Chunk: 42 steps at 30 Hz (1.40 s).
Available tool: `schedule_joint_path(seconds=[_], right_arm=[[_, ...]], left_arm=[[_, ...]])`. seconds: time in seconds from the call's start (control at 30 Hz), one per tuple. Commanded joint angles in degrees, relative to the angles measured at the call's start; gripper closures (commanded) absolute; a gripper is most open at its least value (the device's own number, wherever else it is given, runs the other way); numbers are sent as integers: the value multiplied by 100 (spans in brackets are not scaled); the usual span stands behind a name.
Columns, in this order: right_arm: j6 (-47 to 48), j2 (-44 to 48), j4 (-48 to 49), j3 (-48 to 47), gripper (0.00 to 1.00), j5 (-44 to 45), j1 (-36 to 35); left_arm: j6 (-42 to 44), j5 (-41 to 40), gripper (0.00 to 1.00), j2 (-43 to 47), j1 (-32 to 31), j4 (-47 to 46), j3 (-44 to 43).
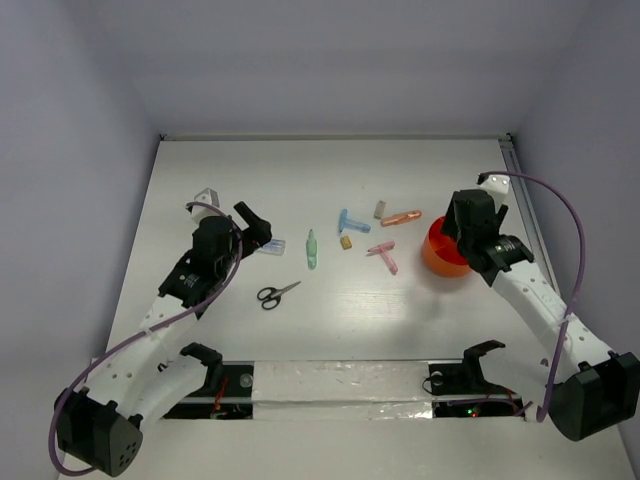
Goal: Sort the stationery into containers
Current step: Place the stationery in the storage box, then pick up the stationery from the center of the board.
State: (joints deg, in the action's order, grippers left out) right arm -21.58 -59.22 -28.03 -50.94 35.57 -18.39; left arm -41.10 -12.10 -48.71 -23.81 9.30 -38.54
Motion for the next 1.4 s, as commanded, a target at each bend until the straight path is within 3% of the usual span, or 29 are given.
schedule_joint_path(seconds=[0.0,0.07,0.27,0.37,0.47,0.5,0.6,0.77,0.9,0.97,1.0,1.07,1.17,1.37], right_arm=[[-48,-72,368,-56,26,73,38],[40,-89,404,-118,14,38,38],[715,-134,737,-592,7,-444,38],[1111,-151,1194,-786,14,-1234,-189],[1323,-378,1712,-970,27,-2832,-436],[1271,-780,1835,-1066,29,-3367,-689],[1700,-1981,1636,-1786,30,-3513,-1575],[2386,-3857,1318,-3218,29,-4259,-2431],[3087,-5281,750,-4945,27,-4830,-2932],[3370,-6201,397,-5669,27,-4779,-3221],[3676,-6207,-57,-6073,27,-4692,-3310],[3871,-7396,-403,-7198,24,-4525,-3503],[4092,-8182,-1037,-8497,19,-4287,-3575],[4312,-8975,-792,-8899,22,-3909,-3707]], left_arm=[[40,6,13,107,-18,-183,-152],[311,-3,13,168,-18,-166,-249],[1111,-135,12,335,-18,-165,-759],[1402,-249,12,371,-18,-61,-1005],[1762,-574,12,449,-18,-33,-1322],[1868,-740,12,485,-18,-51,-1453],[2202,-1135,12,757,-18,-191,-1594],[2414,-1312,11,1248,-18,-612,-1542],[2396,-1480,11,1416,-18,-886,-1419],[2388,-1331,11,1504,192,-1034,-1340],[2379,-1139,10,1522,306,-1062,-1262],[2317,-945,11,1575,640,-1097,-1191],[2265,-689,11,1610,703,-1193,-1024],[2238,-566,11,1645,703,-1202,-927]])
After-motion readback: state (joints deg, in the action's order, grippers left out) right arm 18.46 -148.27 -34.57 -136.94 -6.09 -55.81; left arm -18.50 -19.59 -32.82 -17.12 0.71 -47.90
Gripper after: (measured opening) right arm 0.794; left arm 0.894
